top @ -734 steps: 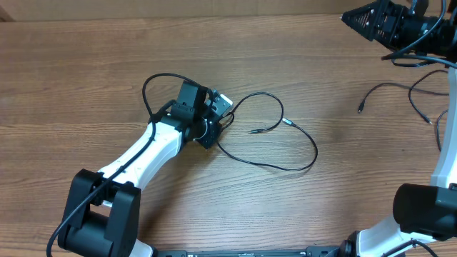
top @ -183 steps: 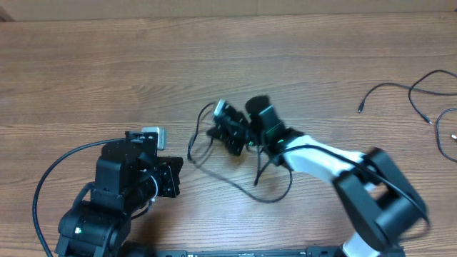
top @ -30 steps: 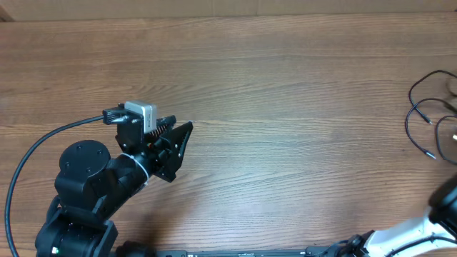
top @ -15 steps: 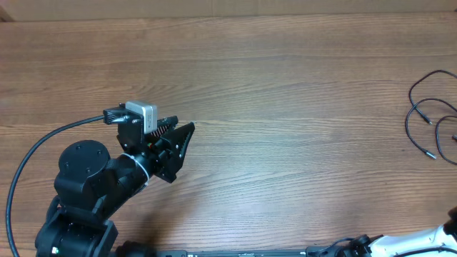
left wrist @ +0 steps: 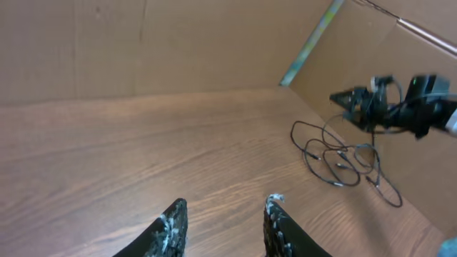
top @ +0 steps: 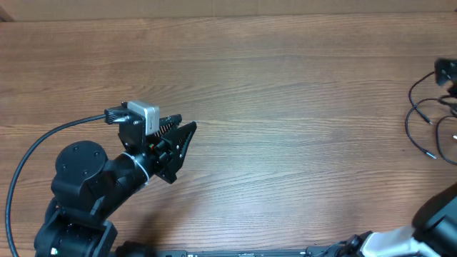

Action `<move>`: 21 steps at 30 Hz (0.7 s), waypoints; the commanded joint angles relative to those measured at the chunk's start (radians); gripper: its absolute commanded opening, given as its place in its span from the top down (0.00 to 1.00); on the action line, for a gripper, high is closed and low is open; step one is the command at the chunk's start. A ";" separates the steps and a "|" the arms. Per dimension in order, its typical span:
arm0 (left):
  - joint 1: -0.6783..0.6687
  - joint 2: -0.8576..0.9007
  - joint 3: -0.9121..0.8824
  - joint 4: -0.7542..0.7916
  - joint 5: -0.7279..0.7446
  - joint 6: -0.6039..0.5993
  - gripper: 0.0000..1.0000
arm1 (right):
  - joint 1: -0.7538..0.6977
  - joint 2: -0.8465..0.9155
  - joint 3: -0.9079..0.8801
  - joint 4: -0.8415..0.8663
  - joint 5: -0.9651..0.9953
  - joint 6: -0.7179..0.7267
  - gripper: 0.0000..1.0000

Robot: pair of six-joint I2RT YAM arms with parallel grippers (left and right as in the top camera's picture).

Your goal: Untangle cables

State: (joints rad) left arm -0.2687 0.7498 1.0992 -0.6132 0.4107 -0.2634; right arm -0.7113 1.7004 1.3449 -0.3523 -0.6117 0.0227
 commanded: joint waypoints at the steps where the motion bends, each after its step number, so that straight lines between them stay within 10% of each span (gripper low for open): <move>1: -0.006 -0.007 0.037 0.005 -0.054 0.070 0.66 | 0.061 -0.116 0.030 -0.019 -0.022 -0.086 0.00; 21: -0.006 -0.144 0.107 -0.189 -0.282 0.265 0.82 | 0.758 -0.519 0.029 -0.410 0.188 -0.258 0.00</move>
State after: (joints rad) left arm -0.2684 0.6296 1.1873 -0.7788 0.1360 -0.1322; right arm -0.0238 1.2514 1.3502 -0.7391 -0.4725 -0.2394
